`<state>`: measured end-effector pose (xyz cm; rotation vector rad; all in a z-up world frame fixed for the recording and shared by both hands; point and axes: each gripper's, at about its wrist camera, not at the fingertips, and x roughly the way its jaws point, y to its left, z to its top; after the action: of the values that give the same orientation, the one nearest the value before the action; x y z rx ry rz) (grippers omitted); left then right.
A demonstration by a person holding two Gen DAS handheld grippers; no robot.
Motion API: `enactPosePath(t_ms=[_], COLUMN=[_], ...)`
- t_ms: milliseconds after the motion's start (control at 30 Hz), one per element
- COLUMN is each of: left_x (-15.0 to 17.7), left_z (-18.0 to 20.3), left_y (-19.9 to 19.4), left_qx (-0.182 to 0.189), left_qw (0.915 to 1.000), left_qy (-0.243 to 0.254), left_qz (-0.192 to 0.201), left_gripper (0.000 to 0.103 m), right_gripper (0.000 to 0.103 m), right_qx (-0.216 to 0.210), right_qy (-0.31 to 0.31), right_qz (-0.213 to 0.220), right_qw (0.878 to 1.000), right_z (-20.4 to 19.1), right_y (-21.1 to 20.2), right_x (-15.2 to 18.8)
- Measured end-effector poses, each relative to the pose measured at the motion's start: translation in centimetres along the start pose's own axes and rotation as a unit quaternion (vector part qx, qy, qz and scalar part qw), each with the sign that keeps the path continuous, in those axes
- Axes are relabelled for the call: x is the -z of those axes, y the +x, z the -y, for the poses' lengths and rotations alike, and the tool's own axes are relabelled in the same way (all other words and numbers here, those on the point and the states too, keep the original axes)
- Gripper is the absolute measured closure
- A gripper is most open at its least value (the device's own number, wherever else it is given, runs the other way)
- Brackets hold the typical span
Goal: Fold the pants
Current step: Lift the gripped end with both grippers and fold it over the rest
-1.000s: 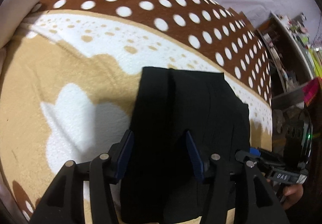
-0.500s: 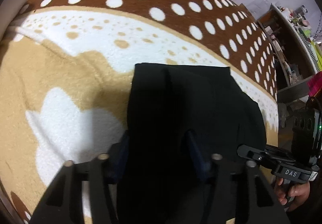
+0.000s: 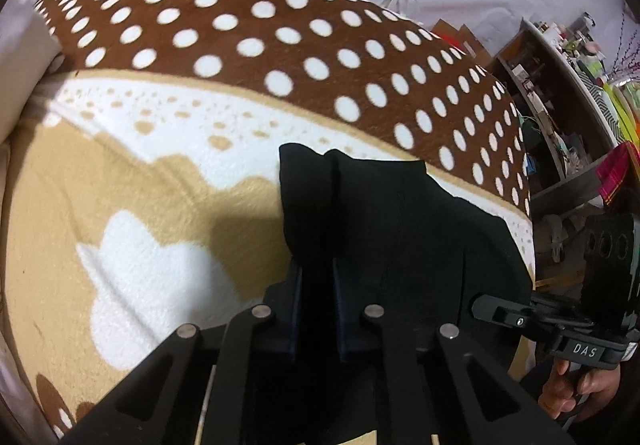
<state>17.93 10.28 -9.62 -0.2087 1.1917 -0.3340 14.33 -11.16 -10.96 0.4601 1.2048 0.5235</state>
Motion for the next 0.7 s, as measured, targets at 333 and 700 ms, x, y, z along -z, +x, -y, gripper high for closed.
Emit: enactPosePath(t_ms=[333, 700], left_x=[-6.2, -12.6], left_z=[0.4, -2.4], left_y=[-0.4, 3.5], left_qx=[-0.013, -0.091], left_qw=[0.9996, 0.9956], left_qy=[0.007, -0.002], left_qz=[0.025, 0.022], left_gripper=[0.093, 0.088], right_gripper=[0.086, 0.069], right_qx=[-0.021, 0.064], right_qy=[-0.009, -0.025], right_qz=[0.028, 0.023], right_qw=[0.999, 0.997], right_z=[-0.7, 0.6], right_y=[-0.3, 4.1], right_x=[-6.4, -13.2])
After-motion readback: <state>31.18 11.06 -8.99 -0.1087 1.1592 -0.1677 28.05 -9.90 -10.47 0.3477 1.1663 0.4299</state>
